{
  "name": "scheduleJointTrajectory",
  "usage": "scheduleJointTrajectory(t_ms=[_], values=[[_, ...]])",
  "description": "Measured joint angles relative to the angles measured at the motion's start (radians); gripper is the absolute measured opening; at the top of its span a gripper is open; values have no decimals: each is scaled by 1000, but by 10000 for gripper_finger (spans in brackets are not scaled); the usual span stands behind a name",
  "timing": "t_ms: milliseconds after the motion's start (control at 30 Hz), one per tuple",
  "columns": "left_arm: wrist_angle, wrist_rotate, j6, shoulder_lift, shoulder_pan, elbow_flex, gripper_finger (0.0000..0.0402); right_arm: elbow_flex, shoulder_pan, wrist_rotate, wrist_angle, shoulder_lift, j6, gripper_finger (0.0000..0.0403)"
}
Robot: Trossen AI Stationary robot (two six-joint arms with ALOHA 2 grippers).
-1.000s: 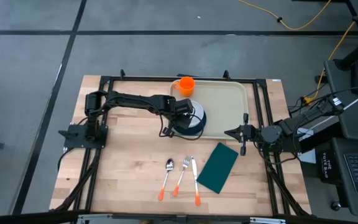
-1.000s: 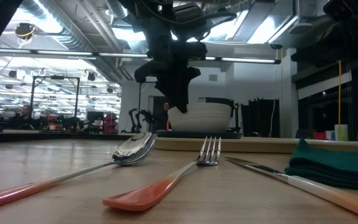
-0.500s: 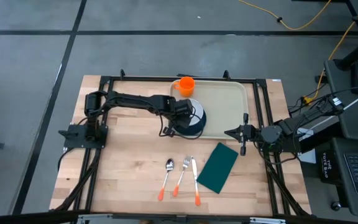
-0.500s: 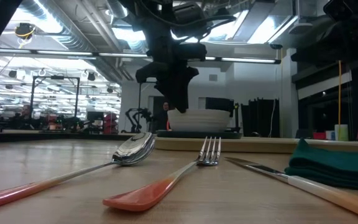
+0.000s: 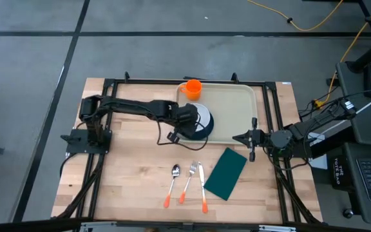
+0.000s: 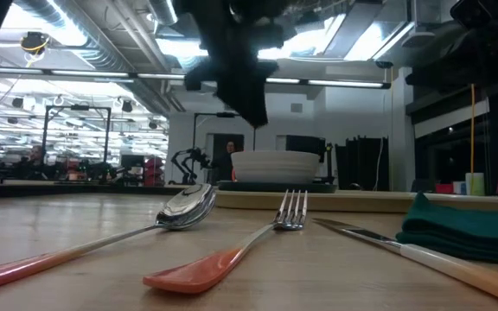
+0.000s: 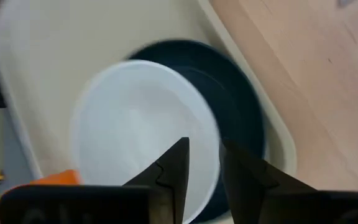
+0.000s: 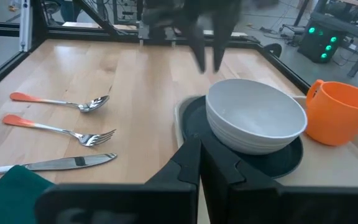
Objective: Set up tray
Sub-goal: Put the blue napkin to the right of the blue plate on the serving tray
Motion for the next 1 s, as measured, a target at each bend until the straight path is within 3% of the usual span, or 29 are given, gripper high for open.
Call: scheduleJointTrajectory(t_ms=[200, 333, 433, 567, 633, 733, 833, 1000], values=[[-45, 0, 27, -96, 2, 0, 78, 0, 0, -6, 0, 0, 0, 12], [-75, -38, 35, -160, 3, 0, 46, 0, 0, -30, -3, 0, 24, 12], [-89, -35, -44, -217, 2, 0, 10, 0, 0, -88, -3, 0, 25, 12], [-164, 19, -221, -272, -1, 0, 2, 0, 0, -120, -3, 0, -18, 12], [-182, -6, -297, -288, -16, -13, 1, 0, 0, -119, -3, 0, -30, 12], [-177, -91, -370, -316, -57, -95, 1, 0, 0, -119, 16, 0, -26, 12], [-124, -100, -456, -352, -116, -217, 1, 0, 0, -119, 34, 0, -31, 12], [104, -126, -577, -430, -226, -433, 1, 0, 0, -112, 37, 0, -31, 12]])
